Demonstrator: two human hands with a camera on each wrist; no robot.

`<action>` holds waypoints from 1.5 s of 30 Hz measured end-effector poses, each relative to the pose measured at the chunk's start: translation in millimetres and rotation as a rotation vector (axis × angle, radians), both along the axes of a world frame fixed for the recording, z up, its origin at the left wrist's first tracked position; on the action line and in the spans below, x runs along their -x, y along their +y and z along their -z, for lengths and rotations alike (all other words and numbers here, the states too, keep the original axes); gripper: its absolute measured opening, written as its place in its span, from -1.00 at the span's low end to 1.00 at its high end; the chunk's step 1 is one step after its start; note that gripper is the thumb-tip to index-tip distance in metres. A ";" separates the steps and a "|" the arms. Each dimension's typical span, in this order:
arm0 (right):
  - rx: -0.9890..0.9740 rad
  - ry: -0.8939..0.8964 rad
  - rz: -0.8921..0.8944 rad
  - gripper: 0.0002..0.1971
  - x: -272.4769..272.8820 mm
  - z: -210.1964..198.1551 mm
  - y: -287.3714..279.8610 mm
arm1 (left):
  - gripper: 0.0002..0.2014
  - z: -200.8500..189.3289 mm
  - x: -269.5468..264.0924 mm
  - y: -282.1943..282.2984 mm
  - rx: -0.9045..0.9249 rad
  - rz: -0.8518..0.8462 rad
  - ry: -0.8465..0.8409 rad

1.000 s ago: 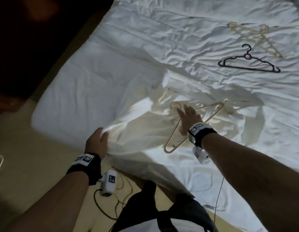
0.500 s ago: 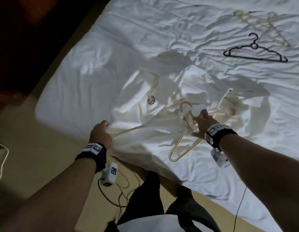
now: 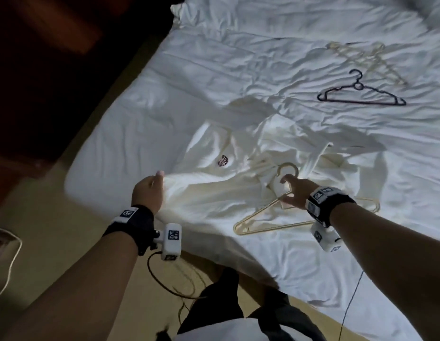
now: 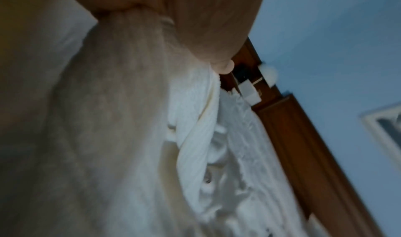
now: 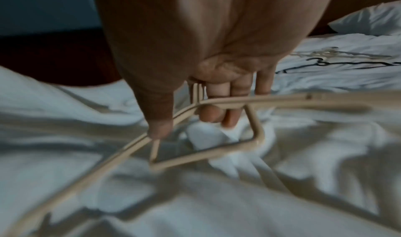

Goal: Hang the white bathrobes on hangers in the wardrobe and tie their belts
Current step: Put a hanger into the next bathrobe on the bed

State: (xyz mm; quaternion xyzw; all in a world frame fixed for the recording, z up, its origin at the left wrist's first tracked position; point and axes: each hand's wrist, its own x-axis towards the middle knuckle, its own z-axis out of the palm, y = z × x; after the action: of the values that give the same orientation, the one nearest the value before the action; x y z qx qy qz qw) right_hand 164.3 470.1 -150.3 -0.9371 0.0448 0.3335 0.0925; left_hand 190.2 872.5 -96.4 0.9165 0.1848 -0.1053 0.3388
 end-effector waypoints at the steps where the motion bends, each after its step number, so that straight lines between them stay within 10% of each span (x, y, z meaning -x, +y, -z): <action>1: -0.054 -0.046 -0.011 -0.43 -8.7 -16.0 6.9 | -0.46 -12.6 -5.1 -0.3 0.036 -0.003 -0.021; 8: 0.014 -0.585 -0.392 -0.25 -81.7 -184.1 83.0 | -0.57 -175.9 -75.5 -50.2 0.227 0.299 -0.352; 11: -0.053 -0.744 -0.273 -0.11 -103.7 -271.5 109.9 | -0.60 -289.9 -99.7 -93.4 0.148 0.542 -0.542; 15: -0.350 -0.916 0.035 -0.53 -126.5 -385.3 89.5 | -0.59 -418.5 -101.5 -138.5 0.152 0.665 -0.800; 18: -0.229 -1.106 0.115 -0.65 -110.7 -459.9 35.8 | -0.71 -458.4 -106.0 -152.0 -0.025 0.739 -0.807; 21: -0.027 -1.253 0.153 -0.75 -77.1 -505.1 -34.0 | -0.74 -441.5 -116.3 -166.5 -0.182 0.807 -0.708; 31: 0.094 -0.969 0.275 -0.85 51.8 -439.8 -182.1 | -0.80 -353.1 -62.6 -325.9 0.685 0.950 -0.349; 35: 0.062 -0.966 0.322 -0.86 80.3 -395.4 -201.5 | -0.67 -315.1 -9.0 -405.9 0.579 1.209 -0.149; 45: -0.013 -0.727 0.190 -0.58 145.1 -324.6 -260.3 | -0.86 -285.5 30.1 -466.9 0.437 1.263 -0.334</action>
State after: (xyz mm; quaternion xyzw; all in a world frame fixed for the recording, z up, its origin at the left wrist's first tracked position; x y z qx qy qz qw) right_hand 19.2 209.8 174.2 -0.9854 0.0939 -0.0308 0.1387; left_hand 160.0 405.7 189.2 0.7631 -0.4649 -0.1748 0.4134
